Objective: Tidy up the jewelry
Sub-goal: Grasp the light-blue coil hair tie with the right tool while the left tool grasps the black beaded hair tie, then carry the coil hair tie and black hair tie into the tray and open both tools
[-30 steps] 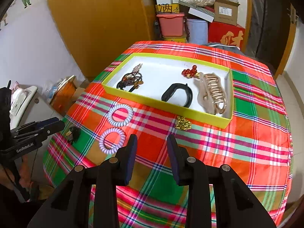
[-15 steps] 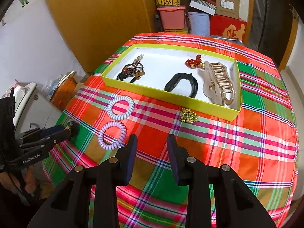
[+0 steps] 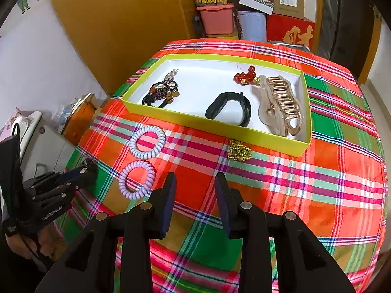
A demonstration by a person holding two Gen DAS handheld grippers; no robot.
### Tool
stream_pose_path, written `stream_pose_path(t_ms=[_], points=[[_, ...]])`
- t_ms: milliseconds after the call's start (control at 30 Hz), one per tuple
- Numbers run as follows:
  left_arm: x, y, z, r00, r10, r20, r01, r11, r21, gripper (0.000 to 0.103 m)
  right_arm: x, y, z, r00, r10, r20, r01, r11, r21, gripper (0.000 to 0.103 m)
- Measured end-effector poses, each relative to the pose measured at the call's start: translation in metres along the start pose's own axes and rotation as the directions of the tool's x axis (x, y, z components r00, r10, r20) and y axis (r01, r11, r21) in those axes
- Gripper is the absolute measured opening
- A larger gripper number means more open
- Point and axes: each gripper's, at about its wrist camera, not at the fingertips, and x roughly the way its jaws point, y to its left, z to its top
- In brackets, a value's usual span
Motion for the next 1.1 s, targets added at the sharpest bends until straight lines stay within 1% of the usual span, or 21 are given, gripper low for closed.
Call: stream_pose_path(t_ms=[67,333,400,533,633,800,833,967,1100], points=[[0.000,0.001,0.000,1.000,-0.006,0.004,0.006,1.000,-0.001,0.018,0.004,0.003,0.002,1.000,0.003,-0.003,-0.003,1.000,-0.005,0.033],[-0.005,0.007,0.002,1.000,-0.025,0.019,0.025,0.999,-0.021,0.017,0.029,0.024,0.021,0.998,0.043,-0.035,-0.044,0.998,-0.034,0.033],[-0.007,0.010,0.002,0.999,-0.028,0.024,0.029,0.999,-0.027,0.017,0.038,0.031,0.026,0.998,0.050,-0.047,-0.052,0.998,-0.042,0.031],[-0.011,0.015,0.005,0.999,-0.039,0.035,0.040,0.998,-0.038,0.017,0.060,0.045,0.035,0.996,0.029,-0.079,-0.034,0.997,-0.069,0.028],[-0.012,0.018,0.006,0.998,-0.044,0.038,0.045,0.998,-0.041,0.017,0.072,0.053,0.037,0.995,-0.006,-0.098,-0.003,0.995,-0.096,0.022],[-0.012,0.021,0.008,0.998,-0.055,0.041,0.057,0.997,-0.044,0.017,0.077,0.061,0.038,0.994,-0.075,-0.080,0.061,0.985,-0.161,0.010],[-0.011,0.021,0.008,0.998,-0.056,0.041,0.058,0.997,-0.044,0.017,0.077,0.062,0.037,0.994,-0.082,-0.077,0.068,0.983,-0.173,0.010],[-0.011,0.022,0.010,0.997,-0.062,0.043,0.064,0.997,-0.045,0.017,0.074,0.060,0.035,0.995,-0.076,-0.071,0.063,0.983,-0.170,0.009],[-0.014,0.020,0.011,0.996,-0.066,0.052,0.068,0.997,-0.040,0.017,0.063,0.054,0.032,0.997,-0.061,-0.053,0.052,0.987,-0.154,0.009]])
